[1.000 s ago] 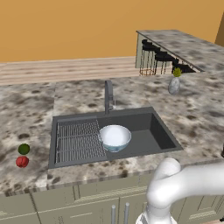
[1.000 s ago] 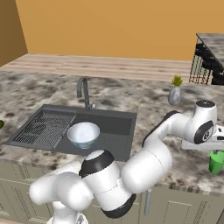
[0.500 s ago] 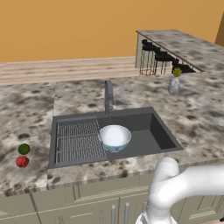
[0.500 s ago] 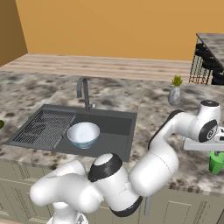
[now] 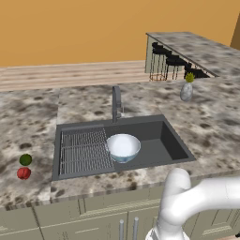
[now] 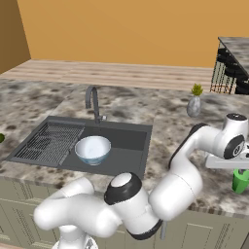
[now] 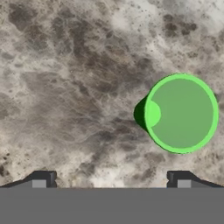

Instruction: Remove the bell pepper and lime from the sink. Then move the bowl and cup from the counter to the sink for washing.

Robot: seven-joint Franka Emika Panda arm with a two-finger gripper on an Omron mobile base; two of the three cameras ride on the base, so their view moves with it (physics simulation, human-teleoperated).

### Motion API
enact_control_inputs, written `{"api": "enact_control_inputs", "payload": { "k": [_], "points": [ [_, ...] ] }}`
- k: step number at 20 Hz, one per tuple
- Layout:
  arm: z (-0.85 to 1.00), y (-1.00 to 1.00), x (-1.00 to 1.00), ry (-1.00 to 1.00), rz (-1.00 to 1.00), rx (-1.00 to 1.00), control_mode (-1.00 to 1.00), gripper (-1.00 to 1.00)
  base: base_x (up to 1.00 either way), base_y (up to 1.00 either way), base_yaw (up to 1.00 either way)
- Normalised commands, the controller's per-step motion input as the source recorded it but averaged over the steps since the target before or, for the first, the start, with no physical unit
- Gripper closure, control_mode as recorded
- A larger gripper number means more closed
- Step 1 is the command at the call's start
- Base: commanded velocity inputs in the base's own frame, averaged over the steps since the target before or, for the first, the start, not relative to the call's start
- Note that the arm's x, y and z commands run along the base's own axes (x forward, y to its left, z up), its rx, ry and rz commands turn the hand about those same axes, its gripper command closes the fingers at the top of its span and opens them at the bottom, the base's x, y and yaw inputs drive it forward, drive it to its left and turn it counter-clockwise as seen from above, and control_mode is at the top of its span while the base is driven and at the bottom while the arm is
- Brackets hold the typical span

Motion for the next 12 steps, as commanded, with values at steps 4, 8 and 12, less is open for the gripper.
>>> {"api": "enact_control_inputs", "payload": {
  "k": [4, 8, 12],
  "points": [
    [-0.16, -0.04, 0.06, 0.00, 0.04, 0.01, -1.00, -1.00, 0.00, 0.00, 0.00],
    [-0.13, -0.05, 0.09, 0.00, 0.05, 0.00, -1.00, -1.00, 0.00, 0.00, 0.00],
    [-0.11, -0.07, 0.11, 0.00, 0.05, 0.00, -1.00, -1.00, 0.00, 0.00, 0.00]
  ]
}}
